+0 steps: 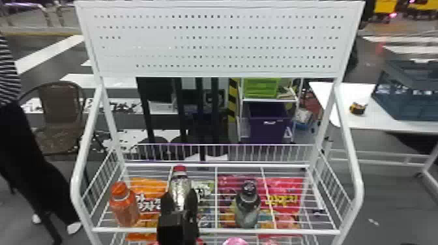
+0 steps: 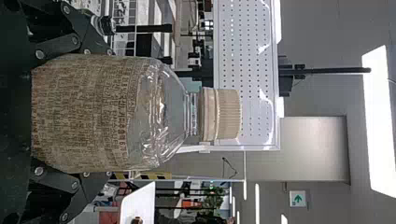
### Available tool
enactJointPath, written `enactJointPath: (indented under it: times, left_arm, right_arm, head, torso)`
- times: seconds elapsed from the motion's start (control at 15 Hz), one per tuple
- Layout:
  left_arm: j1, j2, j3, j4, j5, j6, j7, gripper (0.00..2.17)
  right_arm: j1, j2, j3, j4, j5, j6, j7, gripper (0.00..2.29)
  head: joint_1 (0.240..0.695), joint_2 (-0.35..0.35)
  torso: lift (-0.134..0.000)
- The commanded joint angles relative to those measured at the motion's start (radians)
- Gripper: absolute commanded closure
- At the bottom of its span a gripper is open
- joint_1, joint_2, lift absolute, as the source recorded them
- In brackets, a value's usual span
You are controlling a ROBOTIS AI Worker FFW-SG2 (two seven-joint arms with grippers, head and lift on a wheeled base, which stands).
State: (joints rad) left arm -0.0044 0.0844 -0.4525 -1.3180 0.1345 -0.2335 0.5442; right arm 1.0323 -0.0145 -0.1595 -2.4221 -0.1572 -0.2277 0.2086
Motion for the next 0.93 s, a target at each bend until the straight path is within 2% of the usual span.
enactJointPath:
  times: [0.0,0.07,0.13,0.2,0.27,0.73,0.87]
  left_arm:
    - [0.021,0.006,0.0,-0.03,-0.003,0.0,0.011,1.66]
    - [0.03,0.006,0.0,-0.033,-0.009,0.0,0.011,1.54]
    - [0.03,0.006,-0.002,-0.026,-0.012,0.003,0.011,1.13]
    - [0.03,0.006,-0.002,-0.018,-0.012,0.006,0.008,0.36]
    - [0.03,0.006,-0.002,-0.015,-0.015,0.006,0.008,0.06]
    - [0.066,0.008,-0.005,-0.063,-0.033,0.006,0.016,0.04]
    - [0.109,0.023,-0.005,-0.138,-0.041,0.006,0.034,0.04]
  right_arm:
    - [0.0,0.001,0.0,0.003,-0.001,0.0,0.0,0.84]
    - [0.0,0.001,0.0,0.008,-0.001,-0.003,0.0,0.84]
    - [0.0,-0.001,0.0,0.009,-0.001,-0.003,0.0,0.84]
    - [0.0,-0.001,0.002,0.009,0.001,-0.003,0.0,0.84]
    - [0.0,-0.001,0.002,0.009,-0.001,-0.003,0.0,0.84]
    - [0.002,0.001,0.003,0.009,0.001,-0.006,0.0,0.84]
    - [0.002,0.001,0.006,0.009,0.001,-0.006,0.0,0.84]
  head:
    - [0.499,0.0]
    - [0.499,0.0]
    - [0.499,0.0]
    - [0.499,0.0]
    - [0.499,0.0]
    - [0.499,0.0]
    - [0.499,0.0]
  torso:
    - [0.0]
    - [0.0]
    - [0.0]
    - [0.0]
    - [0.0]
    - [0.0]
    - [0.0]
